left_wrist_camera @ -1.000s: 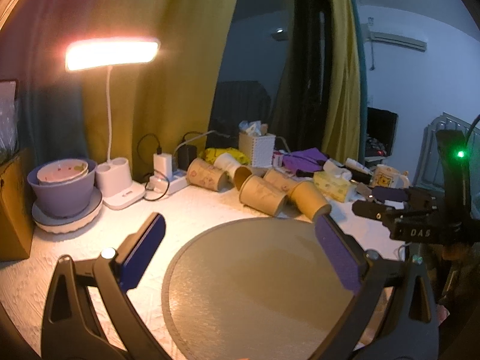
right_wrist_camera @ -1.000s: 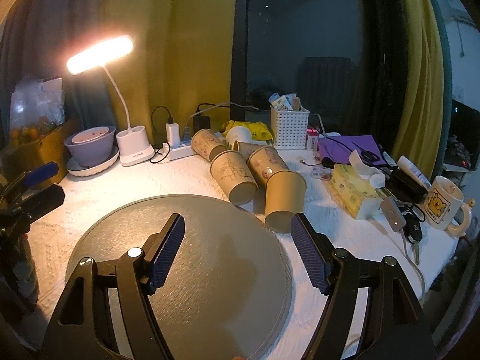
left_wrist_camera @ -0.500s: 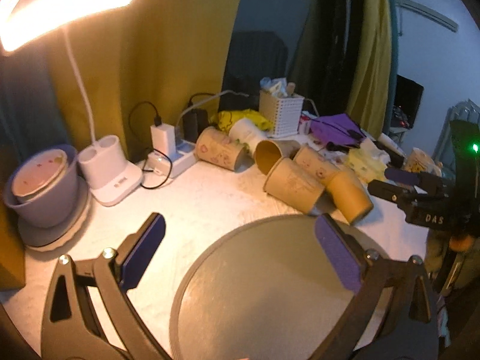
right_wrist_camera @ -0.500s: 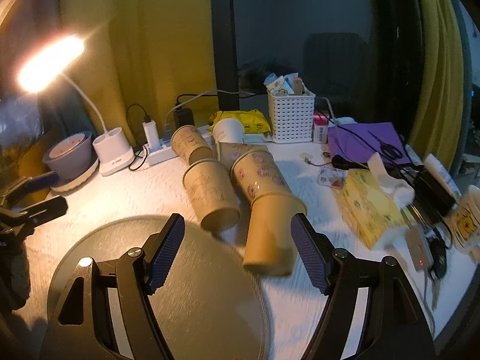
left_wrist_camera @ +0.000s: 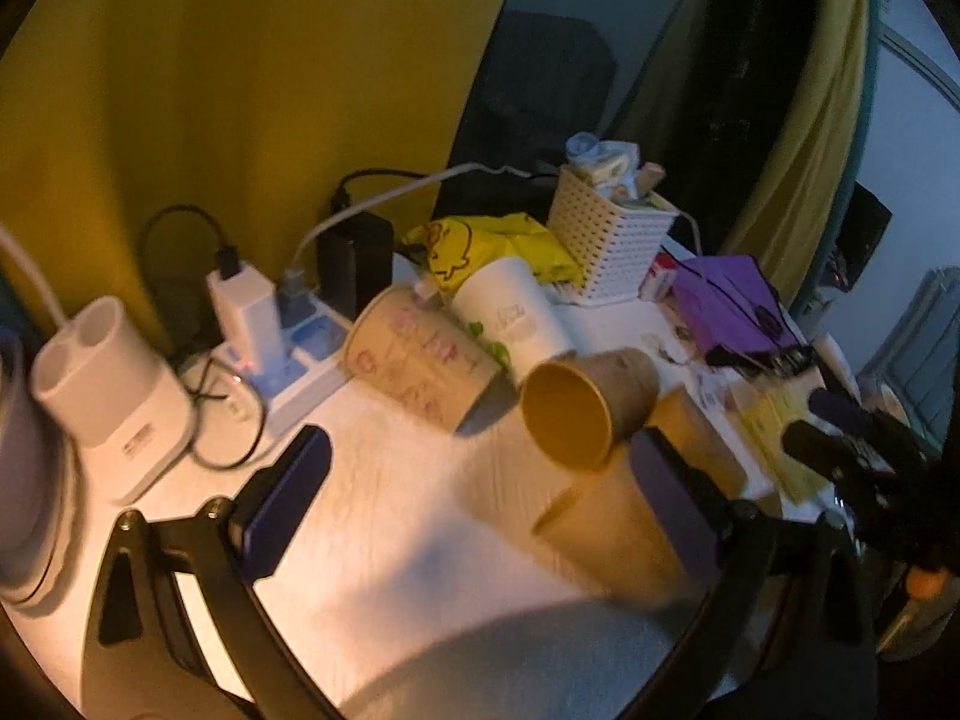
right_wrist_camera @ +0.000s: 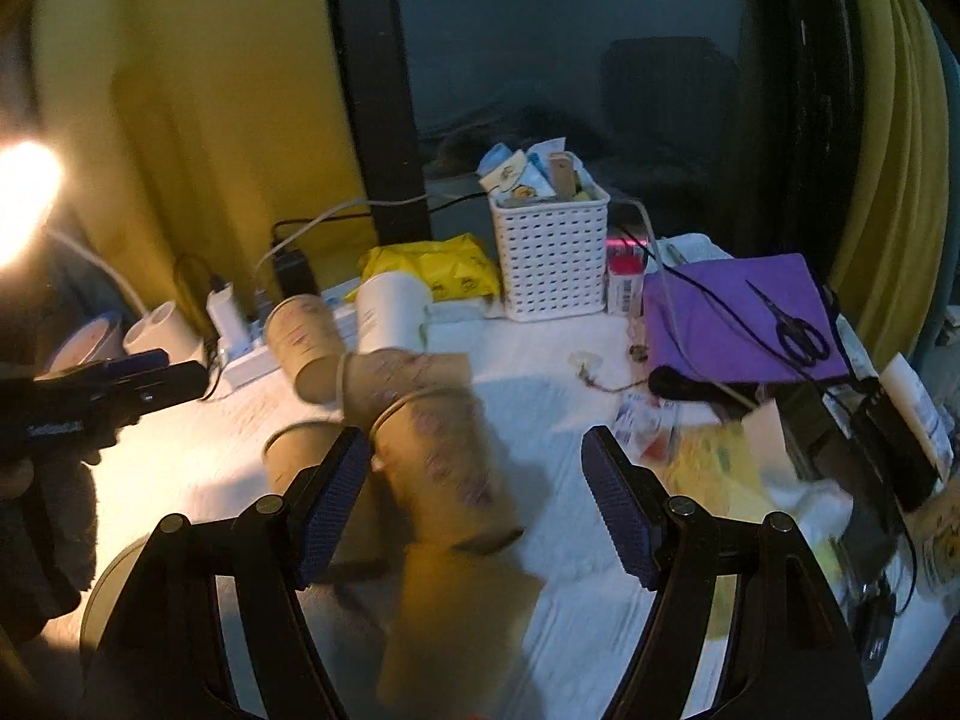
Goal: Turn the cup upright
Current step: 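Move the right gripper toward the tan paper cups lying on their sides, then close the right gripper on a lying tan paper cup and lift it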
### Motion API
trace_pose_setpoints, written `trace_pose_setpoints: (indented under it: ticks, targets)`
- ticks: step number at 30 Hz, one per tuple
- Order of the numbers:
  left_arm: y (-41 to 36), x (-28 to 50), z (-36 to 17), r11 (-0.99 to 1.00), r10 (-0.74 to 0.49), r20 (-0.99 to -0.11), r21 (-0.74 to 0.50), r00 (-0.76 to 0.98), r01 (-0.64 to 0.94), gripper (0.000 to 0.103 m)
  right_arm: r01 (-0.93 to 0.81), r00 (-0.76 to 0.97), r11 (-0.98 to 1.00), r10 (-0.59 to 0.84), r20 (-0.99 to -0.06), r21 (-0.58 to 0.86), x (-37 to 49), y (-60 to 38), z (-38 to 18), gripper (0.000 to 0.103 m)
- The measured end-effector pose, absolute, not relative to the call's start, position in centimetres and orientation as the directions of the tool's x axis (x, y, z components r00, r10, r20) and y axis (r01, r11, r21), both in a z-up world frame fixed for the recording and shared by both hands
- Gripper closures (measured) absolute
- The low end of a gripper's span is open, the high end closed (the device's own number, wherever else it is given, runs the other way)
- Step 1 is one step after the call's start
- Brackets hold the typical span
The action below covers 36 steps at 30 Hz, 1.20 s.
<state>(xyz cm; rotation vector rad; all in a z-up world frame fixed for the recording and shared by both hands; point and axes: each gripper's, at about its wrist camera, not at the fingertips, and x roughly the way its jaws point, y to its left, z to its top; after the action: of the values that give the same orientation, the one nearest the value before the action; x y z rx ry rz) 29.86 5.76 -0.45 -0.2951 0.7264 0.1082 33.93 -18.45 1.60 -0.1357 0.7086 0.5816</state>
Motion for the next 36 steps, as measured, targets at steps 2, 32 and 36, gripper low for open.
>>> trace_pose_setpoints:
  ticks: [2,32,36]
  targets:
    - [6.3,31.7,-1.0,0.946,-0.001,-0.681,-0.238,0.732,-0.22,0.002,-0.54,0.607,0.838,0.45,-0.655,0.076,35.0,-18.3,1.5,0.027]
    - [9.4,38.4,-7.0,0.833,-0.134,-0.764,-0.432,0.631,-0.346,0.033,-0.525,0.582,0.843,0.453,-0.676,0.112,37.9,-17.3,0.4,0.027]
    - [9.2,37.1,-5.9,0.833,-0.143,-0.748,-0.444,0.648,-0.329,0.038,-0.529,0.594,0.842,0.456,-0.663,0.104,36.4,-17.3,1.6,0.027]
